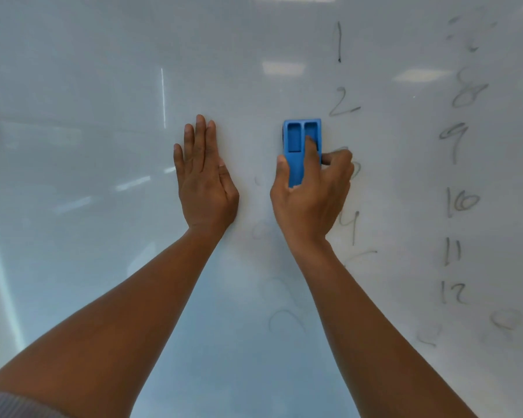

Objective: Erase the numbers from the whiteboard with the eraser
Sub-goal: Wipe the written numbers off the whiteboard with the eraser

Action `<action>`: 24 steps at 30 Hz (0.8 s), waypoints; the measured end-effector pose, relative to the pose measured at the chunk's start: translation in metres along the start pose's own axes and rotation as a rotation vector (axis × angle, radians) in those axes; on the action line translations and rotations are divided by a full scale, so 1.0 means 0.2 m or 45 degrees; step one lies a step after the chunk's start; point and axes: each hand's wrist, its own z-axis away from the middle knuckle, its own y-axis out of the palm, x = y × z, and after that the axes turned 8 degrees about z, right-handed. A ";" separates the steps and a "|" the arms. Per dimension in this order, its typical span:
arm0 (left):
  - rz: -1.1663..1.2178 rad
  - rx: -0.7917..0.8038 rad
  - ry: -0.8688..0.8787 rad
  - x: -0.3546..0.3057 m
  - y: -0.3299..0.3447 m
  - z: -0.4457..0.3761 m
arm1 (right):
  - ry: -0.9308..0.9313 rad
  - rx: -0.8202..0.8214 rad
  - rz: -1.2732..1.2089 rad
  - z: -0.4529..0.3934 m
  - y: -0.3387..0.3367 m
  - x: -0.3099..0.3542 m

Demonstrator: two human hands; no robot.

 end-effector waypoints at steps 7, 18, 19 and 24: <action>0.010 0.010 -0.005 0.01 0.01 0.04 | -0.380 0.154 0.079 0.20 0.04 0.00; -0.022 0.097 -0.016 -0.01 -0.01 0.17 | -0.025 0.025 -0.001 -0.03 -0.03 -0.03; -0.016 0.101 -0.015 -0.01 -0.01 0.17 | -0.088 0.051 0.012 -0.04 -0.02 0.01; 0.011 0.158 -0.016 0.01 -0.02 0.18 | -0.386 0.248 0.113 0.20 0.00 0.03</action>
